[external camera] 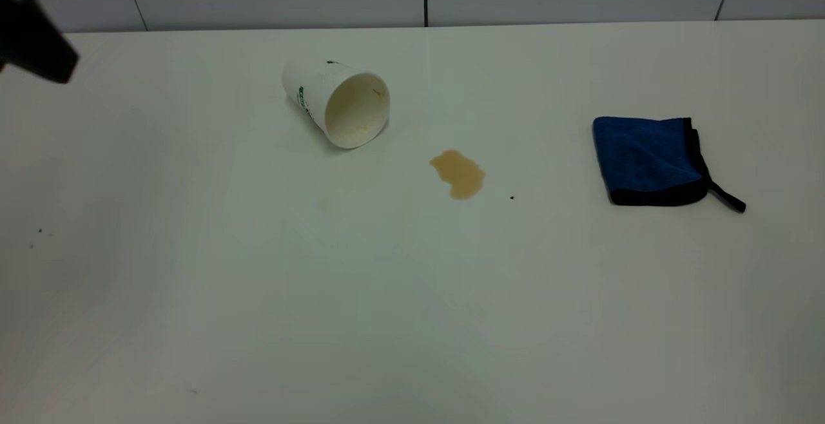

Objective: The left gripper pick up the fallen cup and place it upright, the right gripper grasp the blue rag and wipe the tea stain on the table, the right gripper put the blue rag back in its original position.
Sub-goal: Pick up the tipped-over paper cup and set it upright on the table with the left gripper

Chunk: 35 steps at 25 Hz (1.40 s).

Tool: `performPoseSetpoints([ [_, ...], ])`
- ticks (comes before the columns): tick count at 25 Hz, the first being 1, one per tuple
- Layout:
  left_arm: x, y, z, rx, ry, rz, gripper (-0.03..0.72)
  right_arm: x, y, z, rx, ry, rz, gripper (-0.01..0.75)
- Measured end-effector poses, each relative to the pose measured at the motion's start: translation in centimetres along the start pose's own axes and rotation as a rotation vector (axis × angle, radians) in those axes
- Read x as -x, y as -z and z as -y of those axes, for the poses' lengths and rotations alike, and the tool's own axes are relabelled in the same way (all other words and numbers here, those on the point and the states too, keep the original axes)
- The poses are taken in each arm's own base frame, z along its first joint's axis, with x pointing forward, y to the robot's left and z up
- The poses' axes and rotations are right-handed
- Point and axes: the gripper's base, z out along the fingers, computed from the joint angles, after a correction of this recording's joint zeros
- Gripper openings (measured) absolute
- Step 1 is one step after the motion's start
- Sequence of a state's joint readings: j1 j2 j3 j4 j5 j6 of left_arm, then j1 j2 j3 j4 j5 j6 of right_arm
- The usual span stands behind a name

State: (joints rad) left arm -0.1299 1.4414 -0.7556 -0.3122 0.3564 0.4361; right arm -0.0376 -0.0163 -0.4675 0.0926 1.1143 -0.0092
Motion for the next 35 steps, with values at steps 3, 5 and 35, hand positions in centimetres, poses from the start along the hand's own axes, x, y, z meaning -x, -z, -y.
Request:
performPoseSetpoints([
  [3, 2.7, -3.7, 1.7, -0.037, -0.060, -0.024, 0.582, 0.0, 0.0, 0.0, 0.000, 0.000, 0.000, 0.239],
  [5, 4.5, -6.1, 2.9, -0.068, -0.073, -0.054, 0.582, 0.0, 0.0, 0.0, 0.000, 0.000, 0.000, 0.239],
  [35, 12.1, -24.0, 12.0, 0.416, -0.521, -0.012, 0.550, 0.0, 0.0, 0.0, 0.000, 0.000, 0.000, 0.239],
])
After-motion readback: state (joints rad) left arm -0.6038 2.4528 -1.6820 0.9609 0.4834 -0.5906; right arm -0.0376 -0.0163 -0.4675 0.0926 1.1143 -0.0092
